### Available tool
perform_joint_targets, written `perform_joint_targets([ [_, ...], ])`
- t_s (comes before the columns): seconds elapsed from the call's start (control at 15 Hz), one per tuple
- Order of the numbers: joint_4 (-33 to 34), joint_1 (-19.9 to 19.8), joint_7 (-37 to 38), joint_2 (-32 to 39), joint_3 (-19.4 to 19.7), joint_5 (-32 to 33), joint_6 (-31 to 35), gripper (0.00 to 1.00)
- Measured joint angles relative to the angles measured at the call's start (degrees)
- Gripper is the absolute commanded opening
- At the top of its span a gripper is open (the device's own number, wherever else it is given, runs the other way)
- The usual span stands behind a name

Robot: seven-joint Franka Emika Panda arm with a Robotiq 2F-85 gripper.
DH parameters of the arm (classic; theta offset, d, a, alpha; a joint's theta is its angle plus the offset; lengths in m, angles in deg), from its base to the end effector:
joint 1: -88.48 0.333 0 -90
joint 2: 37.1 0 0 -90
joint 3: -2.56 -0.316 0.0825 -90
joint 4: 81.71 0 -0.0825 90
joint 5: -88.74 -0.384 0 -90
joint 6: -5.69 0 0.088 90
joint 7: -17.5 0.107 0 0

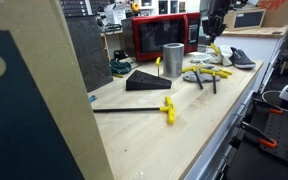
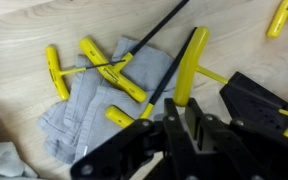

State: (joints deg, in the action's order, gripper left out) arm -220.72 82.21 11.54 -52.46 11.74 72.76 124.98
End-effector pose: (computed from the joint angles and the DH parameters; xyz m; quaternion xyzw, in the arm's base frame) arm 0.4297 -0.1049 0.4028 -0.9779 0.1505 0.0146 0.1444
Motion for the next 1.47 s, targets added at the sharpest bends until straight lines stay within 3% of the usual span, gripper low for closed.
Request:
perform_joint_targets([
  [0.33,11.7,0.1,5.5,1.2,0.1,-3.8,-6.1,0.04],
  [0.73,23.1,0.5,10.0,5.4,-1.8,-3.3,-10.0,0.04],
  [1.07,25.5,0.7,9.9,9.2,-2.7,1.6,-12.1,0.04],
  [1.47,25.5,0.4,4.0,12.4,-2.5,10.1,-21.3,0.04],
])
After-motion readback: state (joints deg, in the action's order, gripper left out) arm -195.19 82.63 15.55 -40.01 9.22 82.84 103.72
